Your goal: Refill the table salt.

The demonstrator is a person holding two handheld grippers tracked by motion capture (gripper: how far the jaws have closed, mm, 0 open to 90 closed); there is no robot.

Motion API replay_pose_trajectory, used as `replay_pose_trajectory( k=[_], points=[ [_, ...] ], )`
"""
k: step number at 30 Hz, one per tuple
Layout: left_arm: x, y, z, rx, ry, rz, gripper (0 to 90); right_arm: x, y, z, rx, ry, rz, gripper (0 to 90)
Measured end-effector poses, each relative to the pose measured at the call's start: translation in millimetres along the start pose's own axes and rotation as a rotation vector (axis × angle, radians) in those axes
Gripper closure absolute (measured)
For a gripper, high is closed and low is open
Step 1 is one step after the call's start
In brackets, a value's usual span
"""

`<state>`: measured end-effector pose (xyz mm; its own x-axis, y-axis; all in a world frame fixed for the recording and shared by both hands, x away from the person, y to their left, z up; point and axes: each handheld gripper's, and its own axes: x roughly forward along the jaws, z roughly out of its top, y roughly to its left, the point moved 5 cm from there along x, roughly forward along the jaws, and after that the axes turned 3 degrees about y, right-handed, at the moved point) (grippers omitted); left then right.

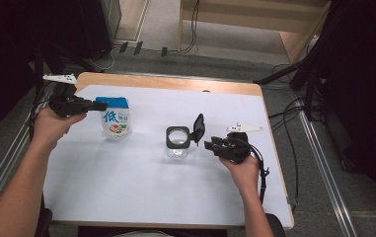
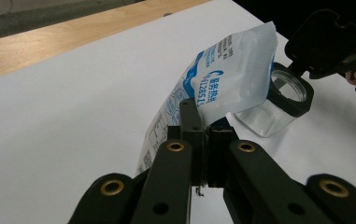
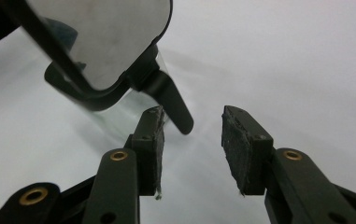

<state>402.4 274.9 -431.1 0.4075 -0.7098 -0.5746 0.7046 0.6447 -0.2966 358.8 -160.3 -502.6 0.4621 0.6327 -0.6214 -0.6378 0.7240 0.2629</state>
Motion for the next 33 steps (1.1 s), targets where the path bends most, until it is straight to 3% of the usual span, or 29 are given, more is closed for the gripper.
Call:
replay_pose_trajectory(
  k=[10, 16, 24, 29, 33],
  points=[
    [-7.8, -4.6, 4.7, -0.029, -0.035, -0.010, 90.0, -8.8, 19.7, -4.6, -0.032, 0.015, 0.026, 61.3],
    [-7.8, -10.3, 7.5, -0.023, -0.037, -0.016, 90.0, -13.2, 34.1, -8.5, -0.065, 0.025, 0.047, 62.0],
    [-1.8, -17.3, 9.4, -0.023, -0.016, -0.003, 90.0, -15.0, 59.1, -9.4, -0.118, 0.007, 0.110, 63.1],
    [-3.6, -21.7, 12.3, -0.034, -0.023, -0.006, 90.0, -8.5, 70.6, -6.6, -0.119, -0.003, 0.160, 63.3],
    [-5.5, -34.1, 22.1, 0.007, 0.005, 0.001, 90.0, -1.9, 77.5, -3.9, -0.132, -0.006, 0.188, 63.9]
  ],
)
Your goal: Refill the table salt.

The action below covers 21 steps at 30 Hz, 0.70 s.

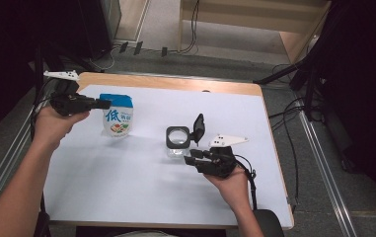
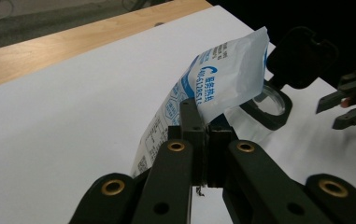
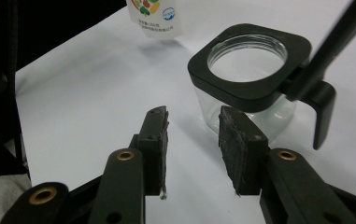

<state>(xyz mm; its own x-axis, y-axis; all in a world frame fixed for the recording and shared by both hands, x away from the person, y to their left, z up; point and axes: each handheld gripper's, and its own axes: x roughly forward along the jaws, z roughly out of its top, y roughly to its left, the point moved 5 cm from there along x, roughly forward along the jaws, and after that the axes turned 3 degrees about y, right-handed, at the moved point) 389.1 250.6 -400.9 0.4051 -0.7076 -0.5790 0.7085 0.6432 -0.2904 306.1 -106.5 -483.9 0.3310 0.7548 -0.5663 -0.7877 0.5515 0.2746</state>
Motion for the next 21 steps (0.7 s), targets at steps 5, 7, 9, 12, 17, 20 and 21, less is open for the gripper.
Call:
replay_pose_trajectory(
  k=[5, 7, 9, 12, 17, 20, 21],
  points=[
    [-2.2, -14.5, 13.0, 0.018, -0.007, -0.025, 90.0, 6.1, -3.1, 4.4, -0.014, -0.007, 0.001, 64.3],
    [-3.0, -17.5, 14.4, 0.015, -0.015, -0.042, 90.0, 6.4, -5.0, 6.8, -0.016, -0.014, -0.005, 64.4],
    [-3.1, -21.5, 14.4, 0.012, -0.018, -0.054, 90.0, 6.4, -6.2, 8.8, -0.020, -0.015, -0.010, 64.6],
    [-2.5, -27.1, 13.7, 0.015, -0.017, -0.070, 90.0, 7.6, -5.1, 12.7, -0.039, -0.015, -0.022, 64.7],
    [-2.0, -32.5, 12.6, 0.011, -0.005, -0.087, 90.0, 10.5, 0.9, 20.8, -0.064, -0.009, -0.039, 64.7],
    [-4.0, -34.6, 13.2, 0.017, -0.004, -0.092, 90.0, 14.5, 9.3, 31.5, -0.076, -0.005, -0.041, 64.7],
    [-4.9, -35.0, 13.5, 0.015, -0.008, -0.093, 90.0, 16.6, 12.6, 35.5, -0.075, -0.011, -0.035, 64.7]
  ],
)
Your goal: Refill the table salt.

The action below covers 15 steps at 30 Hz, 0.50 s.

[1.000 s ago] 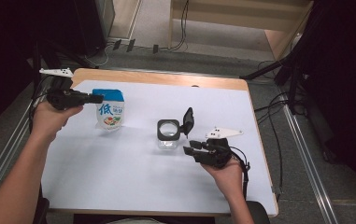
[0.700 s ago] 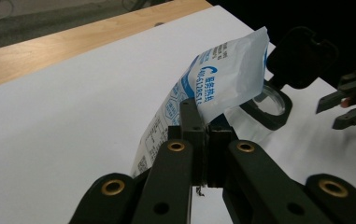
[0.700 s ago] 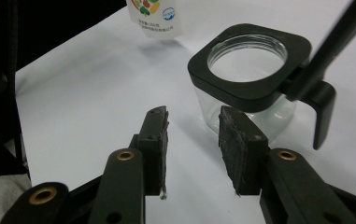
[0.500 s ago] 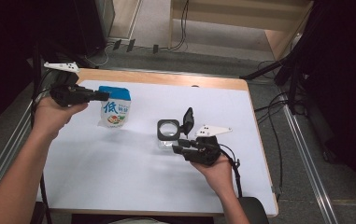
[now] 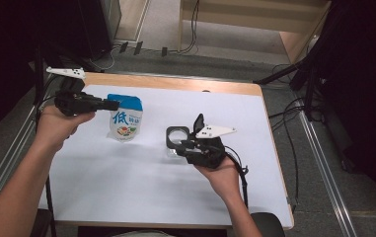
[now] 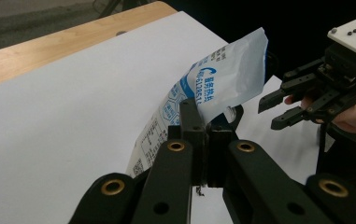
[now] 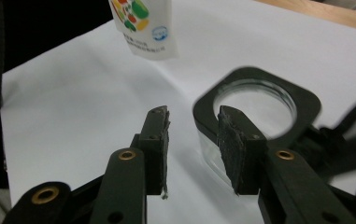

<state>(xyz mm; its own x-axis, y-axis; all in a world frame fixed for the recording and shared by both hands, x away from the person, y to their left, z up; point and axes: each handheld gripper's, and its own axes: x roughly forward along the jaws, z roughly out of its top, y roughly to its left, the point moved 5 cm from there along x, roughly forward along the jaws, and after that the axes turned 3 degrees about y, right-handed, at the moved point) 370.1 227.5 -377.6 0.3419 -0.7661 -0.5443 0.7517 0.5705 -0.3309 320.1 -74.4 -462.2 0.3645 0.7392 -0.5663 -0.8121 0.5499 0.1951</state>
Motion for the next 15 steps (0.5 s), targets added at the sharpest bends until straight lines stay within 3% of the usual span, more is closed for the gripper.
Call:
replay_pose_trajectory(
  k=[6, 15],
  points=[
    [-5.1, -3.8, 1.0, 0.001, -0.009, -0.019, 90.0, 21.6, 18.4, 11.8, -0.001, -0.016, 0.034, 64.9],
    [-9.8, -9.1, 1.5, -0.005, -0.022, -0.018, 90.0, 66.4, 36.1, 13.0, -0.014, 0.020, 0.044, 64.9]
  ],
)
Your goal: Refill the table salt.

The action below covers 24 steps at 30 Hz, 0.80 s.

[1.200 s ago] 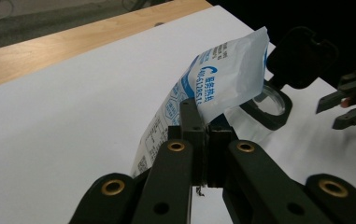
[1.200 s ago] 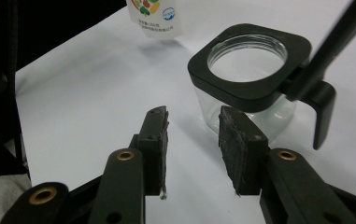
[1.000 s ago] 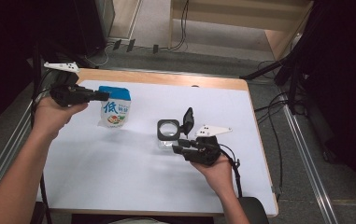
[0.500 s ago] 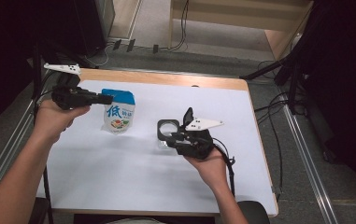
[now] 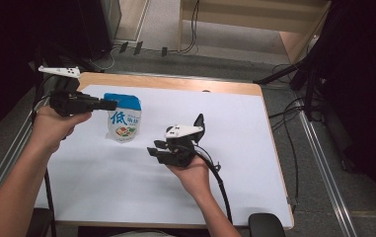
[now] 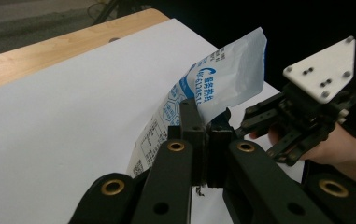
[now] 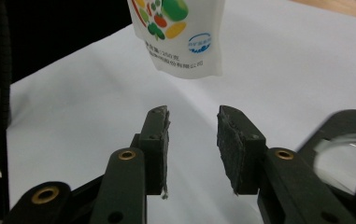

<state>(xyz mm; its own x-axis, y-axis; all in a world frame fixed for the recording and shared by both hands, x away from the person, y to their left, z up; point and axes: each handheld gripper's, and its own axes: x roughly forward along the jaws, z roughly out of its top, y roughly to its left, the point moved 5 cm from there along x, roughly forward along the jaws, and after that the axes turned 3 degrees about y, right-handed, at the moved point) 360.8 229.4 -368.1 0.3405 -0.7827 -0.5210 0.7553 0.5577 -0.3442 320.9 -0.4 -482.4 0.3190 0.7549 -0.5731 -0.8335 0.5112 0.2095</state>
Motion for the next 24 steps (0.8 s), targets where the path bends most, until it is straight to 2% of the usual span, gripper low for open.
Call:
replay_pose_trajectory(
  k=[5, 10, 13, 18, 21, 24],
  points=[
    [-0.4, -2.3, 0.4, 0.002, 0.011, 0.000, 90.0, 23.9, 5.2, 0.3, -0.015, 0.003, -0.009, 64.9],
    [-2.6, -8.4, 4.6, 0.014, 0.017, -0.005, 90.0, 41.4, 6.7, 0.9, 0.004, 0.005, -0.021, 62.7],
    [-5.5, -13.2, 9.0, 0.024, 0.021, -0.005, 90.0, 48.3, 8.6, 1.2, -0.007, -0.005, -0.031, 60.5],
    [-10.8, -20.5, 14.1, 0.028, 0.017, -0.024, 90.0, 60.0, 8.6, 3.0, 0.010, -0.042, -0.053, 54.0],
    [-12.7, -25.4, 15.3, 0.032, 0.019, -0.033, 90.0, 65.8, 9.2, 5.2, 0.024, -0.058, -0.060, 53.1],
    [-13.7, -27.8, 15.9, 0.027, 0.021, -0.047, 90.0, 70.4, 11.2, 7.4, -0.007, -0.066, -0.087, 53.1]
  ],
)
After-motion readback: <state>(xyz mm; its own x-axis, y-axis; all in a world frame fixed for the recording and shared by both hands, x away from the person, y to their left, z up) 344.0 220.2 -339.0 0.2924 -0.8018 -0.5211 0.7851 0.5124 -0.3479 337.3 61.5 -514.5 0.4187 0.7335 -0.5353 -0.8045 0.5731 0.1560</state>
